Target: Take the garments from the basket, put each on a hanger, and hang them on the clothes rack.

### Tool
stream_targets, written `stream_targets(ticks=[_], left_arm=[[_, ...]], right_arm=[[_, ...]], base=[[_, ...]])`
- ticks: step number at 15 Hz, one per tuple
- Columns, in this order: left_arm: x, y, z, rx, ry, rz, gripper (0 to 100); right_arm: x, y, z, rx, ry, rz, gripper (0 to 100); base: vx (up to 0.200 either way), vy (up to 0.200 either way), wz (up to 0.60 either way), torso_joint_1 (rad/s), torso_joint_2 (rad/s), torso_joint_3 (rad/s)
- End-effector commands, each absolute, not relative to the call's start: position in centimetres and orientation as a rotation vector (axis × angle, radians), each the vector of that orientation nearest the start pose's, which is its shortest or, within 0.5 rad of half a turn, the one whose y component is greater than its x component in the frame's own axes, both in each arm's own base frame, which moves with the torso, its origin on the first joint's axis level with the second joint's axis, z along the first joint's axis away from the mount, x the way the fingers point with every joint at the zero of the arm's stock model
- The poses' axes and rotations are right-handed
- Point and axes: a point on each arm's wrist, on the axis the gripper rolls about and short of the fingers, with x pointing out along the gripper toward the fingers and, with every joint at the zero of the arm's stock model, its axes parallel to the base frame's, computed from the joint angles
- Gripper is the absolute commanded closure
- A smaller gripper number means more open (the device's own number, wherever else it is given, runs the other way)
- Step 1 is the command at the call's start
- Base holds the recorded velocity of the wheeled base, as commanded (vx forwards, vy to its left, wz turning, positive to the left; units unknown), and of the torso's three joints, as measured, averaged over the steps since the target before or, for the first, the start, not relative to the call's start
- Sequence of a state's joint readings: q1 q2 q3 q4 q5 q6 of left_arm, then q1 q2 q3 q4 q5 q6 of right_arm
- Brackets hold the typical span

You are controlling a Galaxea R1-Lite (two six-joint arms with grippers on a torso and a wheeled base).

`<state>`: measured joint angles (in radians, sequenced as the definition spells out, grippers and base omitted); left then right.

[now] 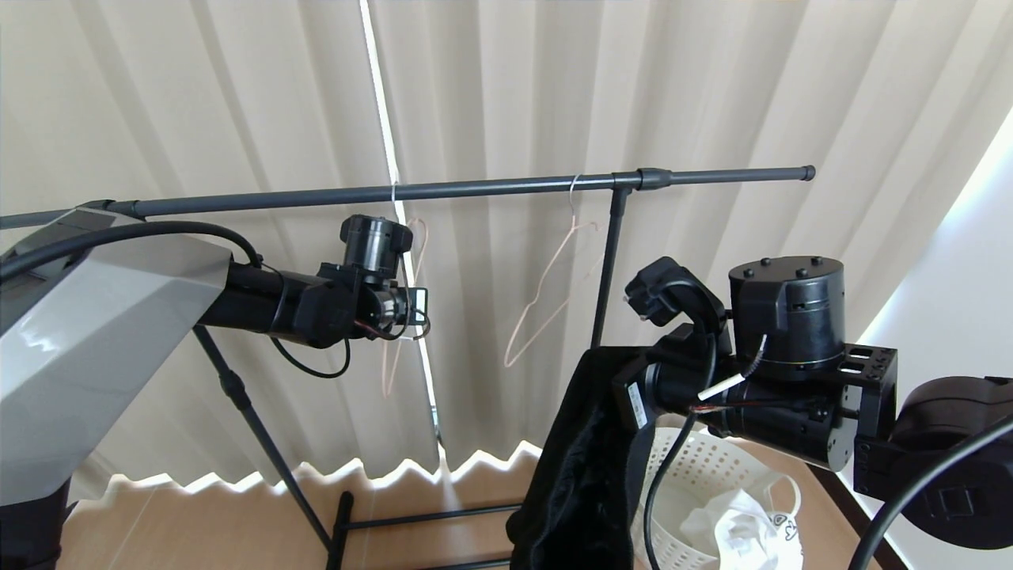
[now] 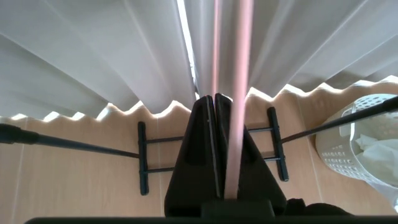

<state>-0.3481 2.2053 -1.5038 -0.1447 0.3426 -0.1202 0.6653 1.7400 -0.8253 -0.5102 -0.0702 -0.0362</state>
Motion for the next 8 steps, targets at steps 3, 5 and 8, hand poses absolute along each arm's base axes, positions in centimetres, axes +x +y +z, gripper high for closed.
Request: stream_targets(ticks=[3, 5, 8], left_arm=[[41.9, -14.5, 14.1, 0.067, 0.506, 0.024, 100], [41.5, -14.8, 14.9, 0.063, 0.489, 0.016, 100], [40.5, -15.4, 16.5, 0.059, 0.458, -0.009, 100]], right_arm=[[24.4, 19.0, 16.7, -0.179, 0.361, 0.594, 100], [24.3, 18.9, 16.8, -0.177, 0.355, 0.595, 100], [24.3, 18.9, 16.8, -0.177, 0.355, 0.595, 100]], base=[[0.0, 0.0, 0.0, 0.0, 0.0, 0.0], [0.0, 0.0, 0.0, 0.0, 0.0, 0.0], [0.0, 0.0, 0.0, 0.0, 0.0, 0.0]])
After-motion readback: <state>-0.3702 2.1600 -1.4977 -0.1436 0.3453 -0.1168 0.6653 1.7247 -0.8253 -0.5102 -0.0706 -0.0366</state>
